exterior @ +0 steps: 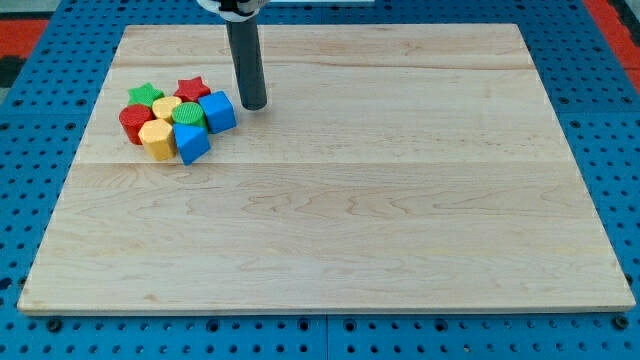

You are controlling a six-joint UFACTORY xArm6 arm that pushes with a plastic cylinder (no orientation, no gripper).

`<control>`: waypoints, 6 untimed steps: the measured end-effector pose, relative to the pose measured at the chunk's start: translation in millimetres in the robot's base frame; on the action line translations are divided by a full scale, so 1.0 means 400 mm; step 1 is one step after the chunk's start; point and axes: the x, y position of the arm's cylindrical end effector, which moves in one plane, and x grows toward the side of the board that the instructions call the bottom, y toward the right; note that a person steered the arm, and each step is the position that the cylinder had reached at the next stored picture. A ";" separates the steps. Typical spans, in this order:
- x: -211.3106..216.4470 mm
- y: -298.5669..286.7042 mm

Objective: Move your arm to the left of red circle

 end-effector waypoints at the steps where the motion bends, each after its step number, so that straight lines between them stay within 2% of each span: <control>1: -0.017 -0.007; 2: -0.133 -0.051; 3: -0.174 -0.270; 4: -0.072 -0.481; 5: 0.021 -0.522; 6: 0.029 -0.418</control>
